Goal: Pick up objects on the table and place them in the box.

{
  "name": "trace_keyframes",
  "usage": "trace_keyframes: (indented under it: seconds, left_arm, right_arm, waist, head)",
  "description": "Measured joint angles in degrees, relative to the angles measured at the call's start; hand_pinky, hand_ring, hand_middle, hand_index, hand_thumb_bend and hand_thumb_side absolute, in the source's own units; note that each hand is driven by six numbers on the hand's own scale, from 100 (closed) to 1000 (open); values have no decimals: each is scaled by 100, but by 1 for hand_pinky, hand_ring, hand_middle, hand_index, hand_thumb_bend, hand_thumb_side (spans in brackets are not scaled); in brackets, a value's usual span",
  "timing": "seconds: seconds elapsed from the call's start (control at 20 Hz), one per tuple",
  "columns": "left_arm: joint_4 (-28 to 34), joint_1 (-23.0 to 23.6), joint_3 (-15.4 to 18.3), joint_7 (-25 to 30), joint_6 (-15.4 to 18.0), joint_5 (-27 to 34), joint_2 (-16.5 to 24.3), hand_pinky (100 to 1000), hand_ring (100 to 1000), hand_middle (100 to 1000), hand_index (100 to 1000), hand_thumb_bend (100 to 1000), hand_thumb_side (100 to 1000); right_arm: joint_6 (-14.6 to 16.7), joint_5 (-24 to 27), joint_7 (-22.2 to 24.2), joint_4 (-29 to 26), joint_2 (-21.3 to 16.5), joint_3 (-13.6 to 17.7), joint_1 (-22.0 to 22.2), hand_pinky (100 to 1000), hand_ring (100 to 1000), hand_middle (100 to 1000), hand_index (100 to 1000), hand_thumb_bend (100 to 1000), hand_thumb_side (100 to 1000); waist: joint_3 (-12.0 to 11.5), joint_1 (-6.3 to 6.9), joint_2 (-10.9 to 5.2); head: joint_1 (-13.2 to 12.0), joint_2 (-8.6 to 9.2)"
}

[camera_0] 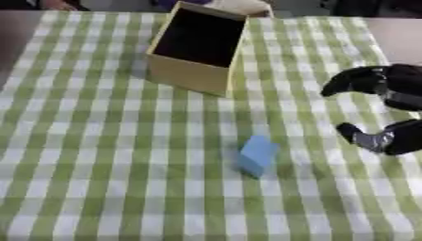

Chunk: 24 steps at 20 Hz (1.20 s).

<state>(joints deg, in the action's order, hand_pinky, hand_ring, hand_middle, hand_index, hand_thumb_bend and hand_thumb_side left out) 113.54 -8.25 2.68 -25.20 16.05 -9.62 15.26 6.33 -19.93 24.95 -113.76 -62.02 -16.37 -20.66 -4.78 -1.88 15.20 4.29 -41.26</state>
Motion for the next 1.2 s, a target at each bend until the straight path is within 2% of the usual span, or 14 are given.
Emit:
trace_keyframes:
  seconds: [0.25, 0.55, 1.2]
  left_arm:
    - [0, -6, -2, 18, -8, 5, 0, 628, 614, 606, 683, 262, 621]
    - [0, -16, -5, 31, -6, 9, 0, 628, 613, 606, 683, 260, 623]
    - [0, -42, -38, 75, -24, 55, -1, 627, 612, 605, 682, 250, 625]
  right_arm:
    - [-238, 27, 265, 0, 15, -220, -389, 886, 937, 853, 936, 330, 602]
    - [-465, -39, 610, 0, 150, -541, -776, 875, 932, 852, 944, 324, 577]
    - [-644, 19, 1685, 0, 590, -1137, -1343, 867, 938, 872, 977, 276, 522]
  waist:
    - [-32, 0, 1]
    - [-78, -4, 30]
    - [-183, -12, 63]
  head:
    - [53, 0]
    - [110, 0]
    - [214, -1]
